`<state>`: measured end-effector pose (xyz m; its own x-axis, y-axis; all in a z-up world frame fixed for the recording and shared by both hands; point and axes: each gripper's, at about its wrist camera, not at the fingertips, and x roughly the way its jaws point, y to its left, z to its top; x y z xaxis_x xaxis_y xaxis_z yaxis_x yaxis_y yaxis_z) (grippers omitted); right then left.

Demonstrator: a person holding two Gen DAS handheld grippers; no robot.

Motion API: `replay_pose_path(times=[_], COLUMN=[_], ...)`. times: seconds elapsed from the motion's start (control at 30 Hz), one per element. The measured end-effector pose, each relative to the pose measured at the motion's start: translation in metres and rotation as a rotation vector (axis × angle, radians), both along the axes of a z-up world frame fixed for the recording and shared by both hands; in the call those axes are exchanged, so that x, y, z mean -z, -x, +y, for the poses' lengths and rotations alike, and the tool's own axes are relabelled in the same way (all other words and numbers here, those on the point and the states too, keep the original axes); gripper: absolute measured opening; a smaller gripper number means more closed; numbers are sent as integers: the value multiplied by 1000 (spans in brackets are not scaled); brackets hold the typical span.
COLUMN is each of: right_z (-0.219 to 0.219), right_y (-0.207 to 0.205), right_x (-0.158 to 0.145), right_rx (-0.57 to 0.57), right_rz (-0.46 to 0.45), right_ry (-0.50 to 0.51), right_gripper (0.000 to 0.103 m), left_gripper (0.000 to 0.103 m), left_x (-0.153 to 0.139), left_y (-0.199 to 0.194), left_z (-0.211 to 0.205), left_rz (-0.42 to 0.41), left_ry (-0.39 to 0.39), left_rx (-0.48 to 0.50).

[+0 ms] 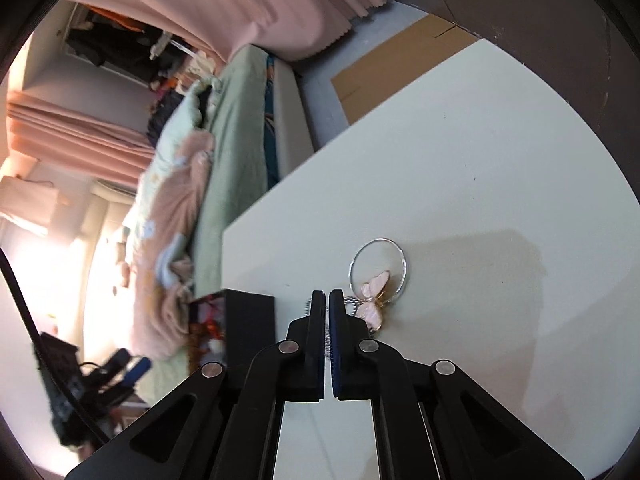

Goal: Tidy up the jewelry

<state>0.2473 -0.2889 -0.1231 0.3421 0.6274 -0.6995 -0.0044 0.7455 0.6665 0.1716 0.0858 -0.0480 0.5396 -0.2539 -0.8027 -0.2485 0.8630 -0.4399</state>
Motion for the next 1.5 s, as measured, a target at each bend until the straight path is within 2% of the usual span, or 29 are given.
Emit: replay_pose_path(times=[0.1, 0.17, 0.2, 0.27, 0.3, 0.4, 0.6, 0.8, 0.93, 1.0, 1.03, 1.07, 1.1, 1.17, 1.27, 1.5], right_z=[-5, -10, -12, -12, -13, -12, 9, 31, 33, 32, 31, 30, 28, 25, 24, -3], right_y=[1, -3, -5, -10, -11, -12, -13, -16, -15, -15, -14, -15, -14, -13, -9, -7], right_x=[-3, 2, 10, 23, 28, 28, 19, 25, 24, 23, 22, 23, 24, 22, 16, 9], right_rx=[11, 18, 23, 27, 38, 65, -1, -60, -34, -17, -13, -21, -28, -44, -46, -34], right_rz=[0, 41, 84, 152, 171, 154, 83, 73, 45, 30, 24, 31, 35, 37, 8, 19], right_ry=[-9, -3, 6, 97, 158, 231, 308, 390, 455, 464, 468, 448, 412, 374, 371, 156], right_gripper=[4, 6, 11, 60, 64, 64, 64, 64, 64, 56, 33, 14, 8, 6, 6, 5], left_gripper=[75, 75, 75, 75, 75, 75, 75, 75, 75, 75, 75, 75, 75, 75, 75, 75], left_x=[2, 3, 3, 3, 3, 3, 1, -8, -11, -13, -13, -14, -14, -14, -13, -9], left_y=[-5, -9, -10, -12, -13, -14, -8, 3, 10, 12, 12, 13, 12, 11, 9, 3], left_z=[-10, -17, -20, -26, -28, -34, -32, -19, -15, -13, -13, -13, -13, -14, -17, -25], left_rz=[5, 7, 7, 8, 7, 6, 10, -4, -7, -9, -10, -12, -13, -15, -15, -7], left_ry=[-5, -8, -8, -8, -7, -11, -22, -25, -29, -30, -30, -31, -32, -30, -23, -24], left_rx=[17, 31, 35, 46, 50, 64, 62, 30, 20, 17, 17, 18, 19, 20, 24, 43])
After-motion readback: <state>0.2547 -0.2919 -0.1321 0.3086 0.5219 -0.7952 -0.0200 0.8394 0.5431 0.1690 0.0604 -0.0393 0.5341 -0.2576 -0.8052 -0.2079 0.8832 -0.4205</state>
